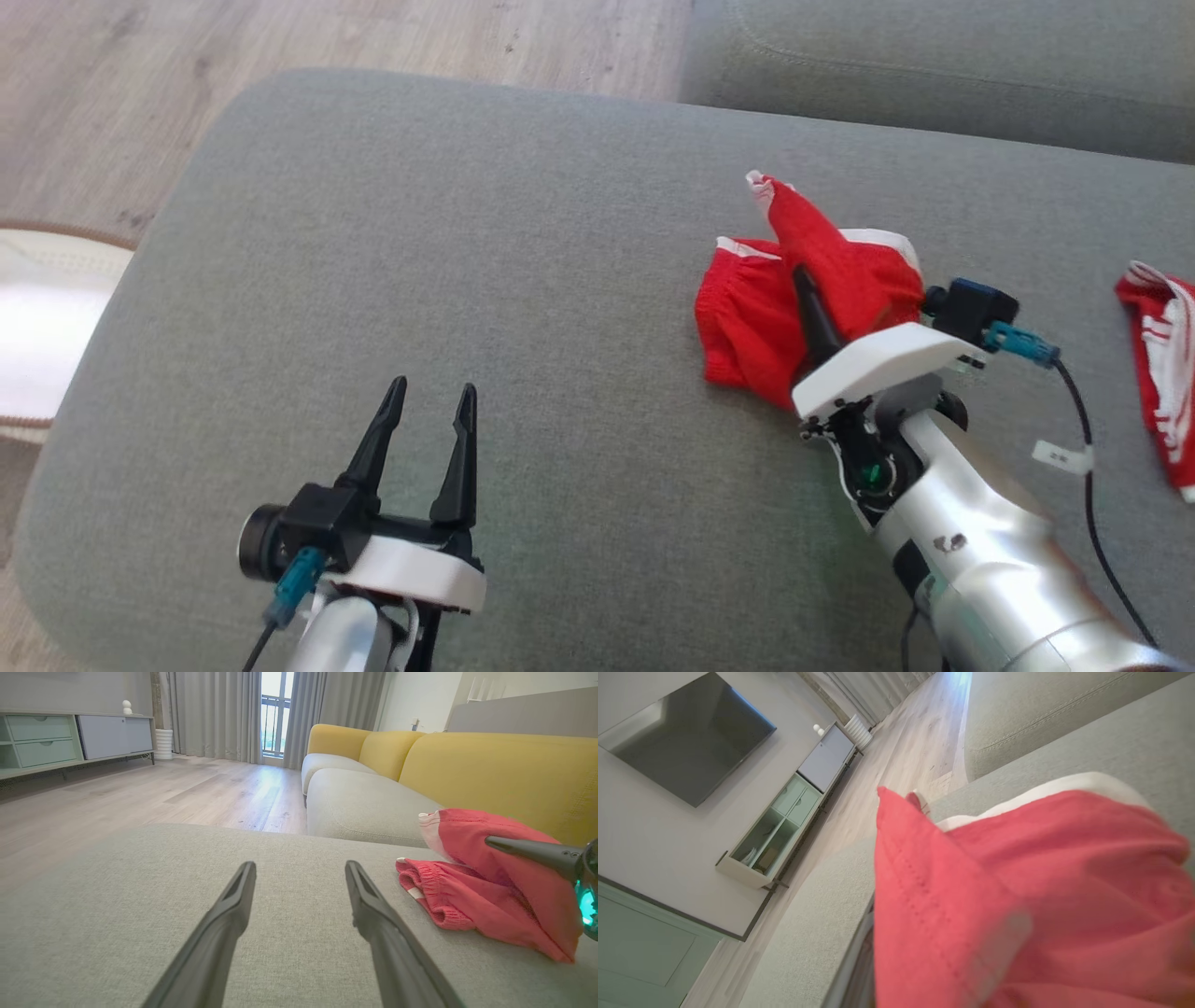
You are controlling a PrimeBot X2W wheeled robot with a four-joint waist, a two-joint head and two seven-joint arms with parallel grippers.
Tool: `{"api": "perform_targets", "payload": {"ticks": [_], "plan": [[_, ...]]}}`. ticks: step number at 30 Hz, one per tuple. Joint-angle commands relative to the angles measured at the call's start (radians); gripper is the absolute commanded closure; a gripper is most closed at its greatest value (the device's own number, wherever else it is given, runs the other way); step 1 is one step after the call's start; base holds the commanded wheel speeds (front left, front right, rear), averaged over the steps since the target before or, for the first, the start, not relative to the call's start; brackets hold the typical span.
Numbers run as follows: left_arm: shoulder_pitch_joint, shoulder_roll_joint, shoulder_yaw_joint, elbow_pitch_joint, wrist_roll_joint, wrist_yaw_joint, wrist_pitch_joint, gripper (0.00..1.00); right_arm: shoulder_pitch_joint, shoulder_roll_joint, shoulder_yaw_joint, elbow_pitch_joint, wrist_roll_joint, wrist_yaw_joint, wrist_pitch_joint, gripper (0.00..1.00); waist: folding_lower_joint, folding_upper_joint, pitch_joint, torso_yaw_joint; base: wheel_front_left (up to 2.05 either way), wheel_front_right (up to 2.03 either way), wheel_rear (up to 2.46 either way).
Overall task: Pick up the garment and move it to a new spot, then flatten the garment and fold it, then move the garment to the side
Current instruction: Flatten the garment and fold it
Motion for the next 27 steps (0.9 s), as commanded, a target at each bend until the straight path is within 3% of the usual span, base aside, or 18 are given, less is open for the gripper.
{"api": "perform_targets", "payload": {"ticks": [1, 6, 7, 8, 18, 23, 27], "plan": [[-0.023, 0.007, 0.025, -0.033, -0.001, 0.004, -0.005, 0.0, -0.055, 0.016, 0.037, -0.016, 0.016, 0.0, -0.016, 1.0, 0.0, 0.0, 0.007, 0.009, 0.0, 0.0, 0.0], [-0.024, 0.007, 0.021, -0.036, -0.015, 0.011, -0.005, 0.0, -0.075, 0.016, 0.154, 0.026, 0.086, 0.0, -0.024, 1.0, 0.0, 0.0, 0.021, 0.024, 0.0, 0.0, 0.0], [-0.023, 0.007, 0.019, -0.035, -0.016, 0.012, -0.005, 0.0, -0.077, 0.016, 0.179, 0.037, 0.091, 0.0, -0.026, 0.87, 0.0, 0.0, 0.021, 0.024, 0.0, 0.0, 0.0], [-0.023, 0.007, 0.017, -0.034, -0.017, 0.012, -0.005, 0.0, -0.077, 0.016, 0.207, 0.041, 0.1, 0.0, -0.022, 0.0, 0.0, 0.0, 0.021, 0.025, 0.0, 0.0, 0.0], [-0.028, 0.007, 0.036, -0.027, -0.012, 0.013, -0.005, 0.0, -0.05, 0.016, 0.498, -0.066, 0.206, 0.0, 0.053, 0.0, 0.0, 0.0, 0.002, 0.005, 0.0, 0.0, 0.0], [-0.032, 0.007, 0.046, -0.032, -0.008, 0.014, -0.005, 0.0, -0.071, 0.016, 0.558, -0.085, 0.247, 0.0, 0.049, 0.0, 0.0, 0.0, -0.006, -0.02, 0.0, 0.0, 0.0], [-0.033, 0.007, 0.054, -0.038, -0.003, 0.013, -0.005, 0.0, -0.116, 0.016, 0.557, -0.059, 0.239, 0.0, -0.016, 0.0, 0.0, 0.0, -0.011, -0.047, 0.0, 0.0, 0.0]]}}
